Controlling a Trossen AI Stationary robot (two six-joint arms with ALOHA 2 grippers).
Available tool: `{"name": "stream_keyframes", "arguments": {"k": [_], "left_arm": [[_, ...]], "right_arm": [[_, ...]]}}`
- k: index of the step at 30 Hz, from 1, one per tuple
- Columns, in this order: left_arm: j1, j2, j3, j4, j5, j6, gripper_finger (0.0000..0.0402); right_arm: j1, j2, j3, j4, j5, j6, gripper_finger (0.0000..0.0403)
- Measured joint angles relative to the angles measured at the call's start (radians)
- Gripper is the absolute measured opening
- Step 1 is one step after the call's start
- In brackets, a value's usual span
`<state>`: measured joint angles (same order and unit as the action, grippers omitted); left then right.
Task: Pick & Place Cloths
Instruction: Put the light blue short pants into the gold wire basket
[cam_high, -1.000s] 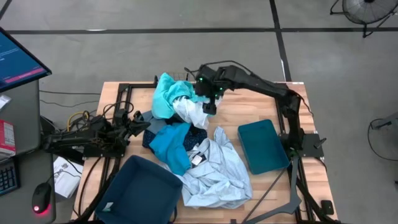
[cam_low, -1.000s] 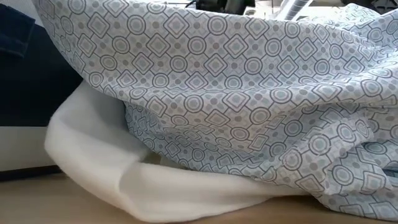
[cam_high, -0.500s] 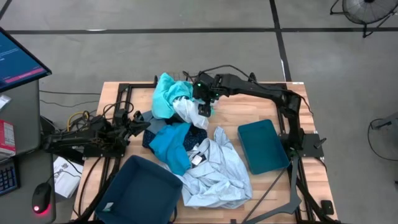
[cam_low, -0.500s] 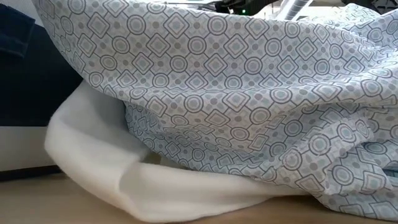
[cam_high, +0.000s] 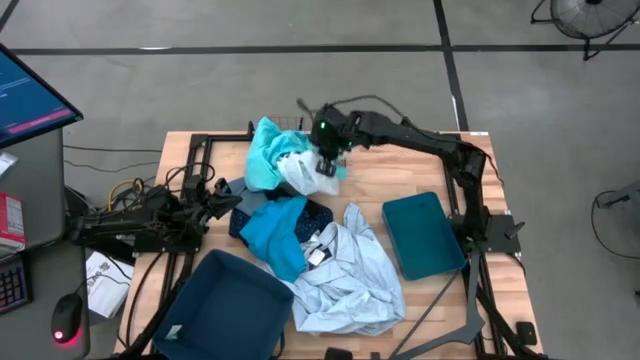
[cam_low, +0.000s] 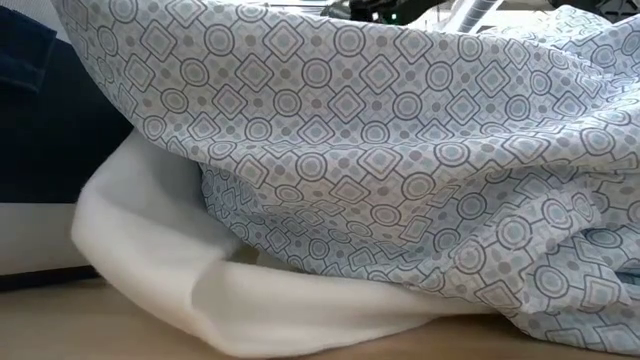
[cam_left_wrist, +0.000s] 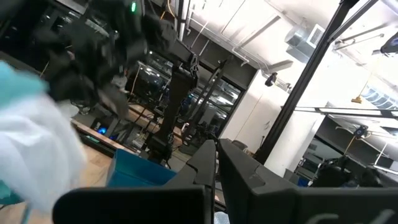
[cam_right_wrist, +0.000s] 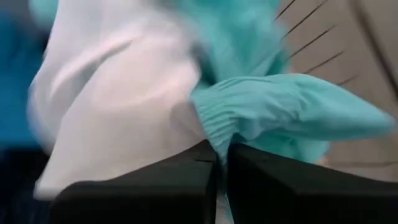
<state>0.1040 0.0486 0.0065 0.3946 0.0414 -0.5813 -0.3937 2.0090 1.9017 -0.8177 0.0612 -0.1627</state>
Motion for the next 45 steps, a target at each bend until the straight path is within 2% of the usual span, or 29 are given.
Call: {"name": "stream_keyframes", "arguments": {"k": [4, 9, 23, 32, 35, 38, 42, 45], "left_arm": [[0.0, 0.0, 0.0, 0.005, 0.0, 0.0, 0.0004], [0.0, 0.0, 0.0, 0.006, 0.0, 0.0, 0.0004], [0.0, 0.0, 0.0, 0.008, 0.0, 0.0, 0.0004], [0.0, 0.0, 0.0, 0.008, 0.0, 0.0, 0.0004], [0.0, 0.0, 0.0, 0.008, 0.0, 0.0, 0.0004], [0.0, 0.0, 0.0, 0.01, 0.0, 0.0, 0.0004], [0.0, 0.0, 0.0, 0.012, 0.0, 0.0, 0.0004], [0.0, 0.0, 0.0, 0.012, 0.0, 0.0, 0.0004]], "right_arm": [[-0.035, 0.0, 0.086, 0.129, 0.034, 0.085, 0.0004], [-0.083, 0.006, 0.096, 0.245, 0.037, 0.185, 0.0003], [-0.099, 0.009, -0.267, 0.396, 0.019, 0.193, 0.0002], [-0.097, 0.01, -0.34, 0.391, 0.017, 0.182, 0.0028], [-0.093, -0.004, -0.298, 0.353, 0.011, 0.158, 0.0055], [-0.076, -0.029, -0.198, 0.281, 0.009, 0.077, 0.01], [-0.038, -0.037, -0.065, 0.199, 0.011, -0.038, 0.0192], [-0.001, -0.035, 0.013, 0.222, 0.01, -0.088, 0.0271]]}}
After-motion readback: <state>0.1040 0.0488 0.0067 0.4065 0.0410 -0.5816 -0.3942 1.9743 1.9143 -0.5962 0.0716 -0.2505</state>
